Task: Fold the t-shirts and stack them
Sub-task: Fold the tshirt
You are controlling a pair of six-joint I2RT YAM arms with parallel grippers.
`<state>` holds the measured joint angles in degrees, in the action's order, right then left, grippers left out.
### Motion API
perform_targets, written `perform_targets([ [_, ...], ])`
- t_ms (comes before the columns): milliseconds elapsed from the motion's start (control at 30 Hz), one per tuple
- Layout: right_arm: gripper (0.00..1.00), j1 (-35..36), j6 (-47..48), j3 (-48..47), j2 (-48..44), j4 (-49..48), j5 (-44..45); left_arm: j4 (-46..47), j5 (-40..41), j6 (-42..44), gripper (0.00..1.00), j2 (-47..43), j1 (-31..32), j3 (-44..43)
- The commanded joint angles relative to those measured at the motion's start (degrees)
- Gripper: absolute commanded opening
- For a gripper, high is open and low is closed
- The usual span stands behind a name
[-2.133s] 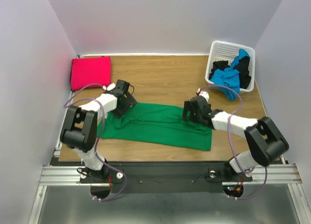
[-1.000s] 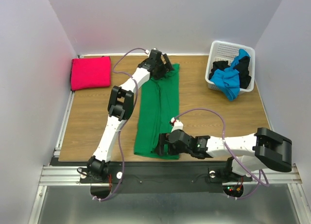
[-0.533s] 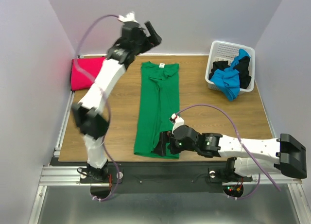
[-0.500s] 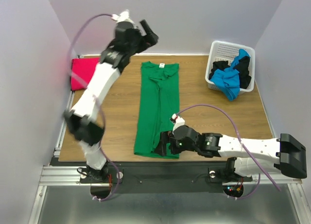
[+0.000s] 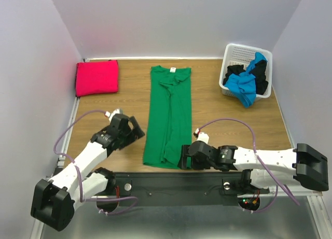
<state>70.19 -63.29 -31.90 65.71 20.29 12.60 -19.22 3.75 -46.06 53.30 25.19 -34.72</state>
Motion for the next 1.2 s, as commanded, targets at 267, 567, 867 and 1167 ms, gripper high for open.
perform_targets([
  [267, 0.97, 0.12, -7.02, 2.54, -1.03, 1.06, 1.02, -6.0, -15.61, -3.33, 0.97, -6.63, 2.58, 9.41],
  [567, 0.95, 0.12, -8.26, 1.85, -0.76, 1.15, 3.83, -7.49, -18.43, -3.77, 0.9, -0.4, 7.94, 11.96],
  [867, 0.84, 0.03, -9.39, 0.35, 2.57, 1.06, 3.13, -6.97, -17.72, -3.59, 0.43, 6.82, 10.84, 11.08],
  [1167, 0.36, 0.03, -9.93, -0.18, 5.83, 0.97, 3.22, -4.33, -18.16, -3.77, 0.0, 8.84, 11.46, 11.6],
])
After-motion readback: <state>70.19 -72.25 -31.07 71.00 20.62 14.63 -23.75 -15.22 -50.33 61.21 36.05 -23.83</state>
